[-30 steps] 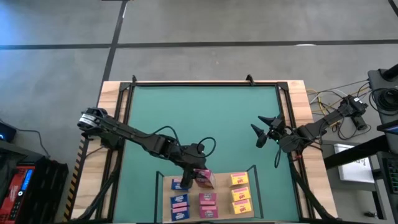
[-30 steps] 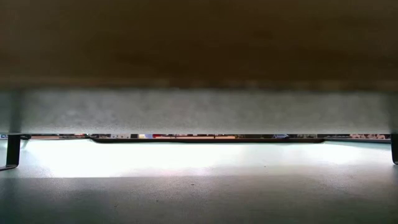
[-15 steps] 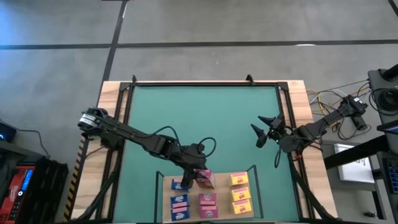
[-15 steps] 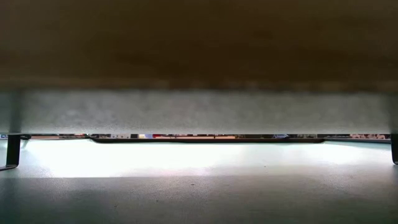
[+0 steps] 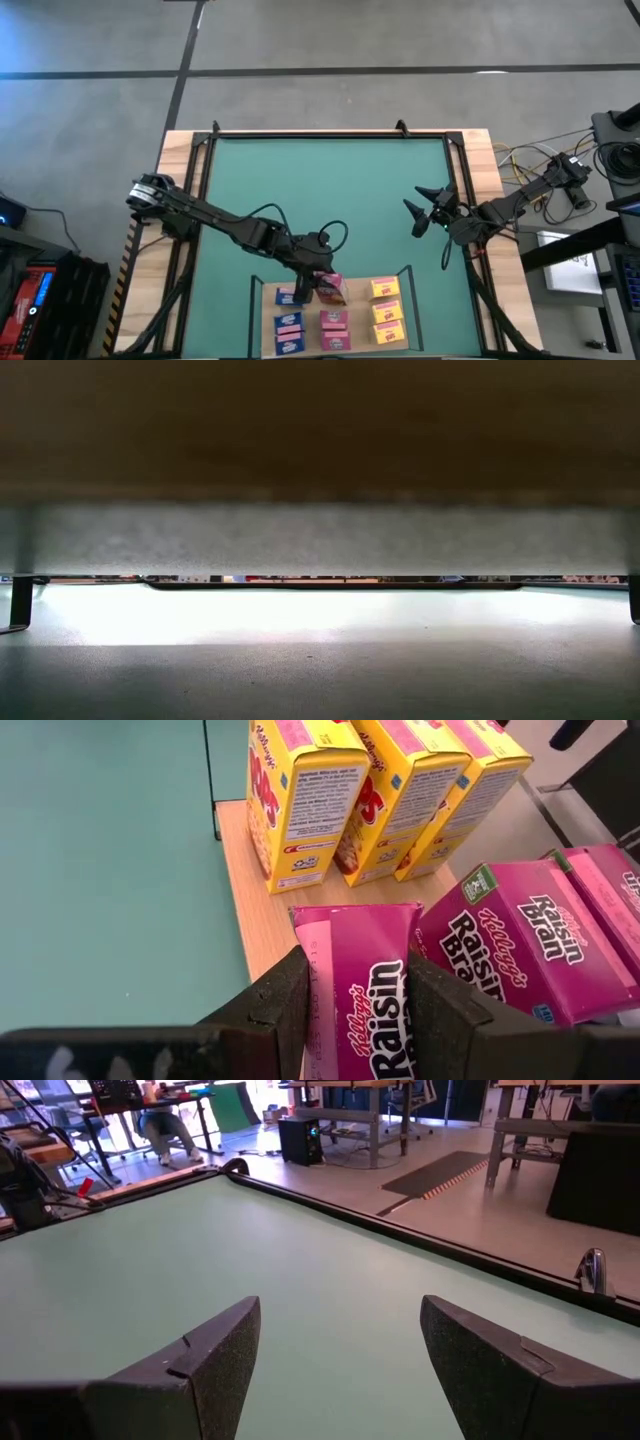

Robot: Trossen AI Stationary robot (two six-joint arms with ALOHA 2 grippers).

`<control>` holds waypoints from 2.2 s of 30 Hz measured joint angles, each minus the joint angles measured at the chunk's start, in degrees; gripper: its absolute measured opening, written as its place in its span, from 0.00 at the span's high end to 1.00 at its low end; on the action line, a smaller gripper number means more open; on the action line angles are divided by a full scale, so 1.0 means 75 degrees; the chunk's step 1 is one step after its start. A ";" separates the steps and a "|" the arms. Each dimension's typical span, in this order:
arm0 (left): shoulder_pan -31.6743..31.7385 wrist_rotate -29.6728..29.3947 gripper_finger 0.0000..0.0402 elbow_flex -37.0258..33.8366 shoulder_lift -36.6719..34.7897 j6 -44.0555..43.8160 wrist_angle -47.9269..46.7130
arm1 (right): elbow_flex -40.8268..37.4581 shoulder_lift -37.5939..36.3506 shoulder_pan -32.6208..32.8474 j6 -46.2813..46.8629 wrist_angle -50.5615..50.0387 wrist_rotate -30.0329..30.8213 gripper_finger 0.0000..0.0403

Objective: Stack cereal on shelf
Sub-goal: Put the violet cereal box on the shelf aligned with the other violet cereal boxes, then return to Home Position

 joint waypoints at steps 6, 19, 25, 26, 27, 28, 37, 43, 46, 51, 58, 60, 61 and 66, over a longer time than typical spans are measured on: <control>-0.0003 -0.0017 0.71 0.0000 0.0000 -0.0013 0.0009 | 0.0001 -0.0002 -0.0001 0.0000 0.0000 0.0001 0.34; -0.0055 -0.0017 0.66 0.0000 0.0002 -0.0041 0.0054 | 0.0003 0.0000 -0.0003 0.0000 0.0000 0.0000 0.34; -0.0102 -0.0017 0.61 -0.0003 0.0003 -0.0093 0.0150 | 0.0003 -0.0001 0.0000 0.0000 0.0000 0.0000 0.34; -0.0109 -0.0017 0.60 -0.0003 0.0003 -0.0095 0.0171 | 0.0003 -0.0003 -0.0001 0.0000 0.0000 0.0000 0.34; -0.0117 -0.0017 0.59 -0.0003 0.0003 -0.0100 0.0181 | 0.0001 -0.0001 -0.0002 0.0000 0.0000 0.0002 0.34; -0.0118 -0.0017 0.59 -0.0003 0.0002 -0.0117 0.0185 | 0.0003 -0.0001 -0.0002 0.0000 0.0000 0.0001 0.34; -0.0167 0.0011 0.54 -0.0003 0.0003 -0.0292 0.0280 | 0.0003 -0.0003 0.0000 0.0000 0.0000 0.0002 0.34; -0.0201 0.0114 0.52 -0.0003 0.0003 -0.0507 0.0544 | 0.0000 0.0000 -0.0002 0.0000 0.0000 0.0000 0.34; -0.0201 0.0111 0.52 -0.0003 0.0001 -0.0574 0.0591 | 0.0003 -0.0001 -0.0001 0.0000 0.0000 0.0000 0.34; -0.0189 0.0031 0.52 -0.0003 0.0000 -0.0582 0.0605 | 0.0002 -0.0001 -0.0003 -0.0001 0.0000 0.0002 0.34; -0.0099 -0.0308 0.52 0.0838 -0.0020 -0.0101 -0.0956 | 0.0002 0.0000 -0.0002 0.0000 0.0002 0.0000 0.34; -0.0043 -0.0462 0.52 0.1215 -0.0020 -0.0008 -0.1989 | 0.0002 -0.0002 0.0000 0.0000 0.0000 0.0000 0.34; -0.0005 -0.0462 0.52 0.1379 -0.0020 0.0039 -0.2416 | 0.0003 -0.0001 -0.0003 0.0000 0.0000 0.0001 0.34; 0.0231 0.0164 0.52 0.1520 -0.0193 0.0648 -0.3140 | 0.0003 -0.0003 -0.0003 0.0000 0.0001 0.0001 0.34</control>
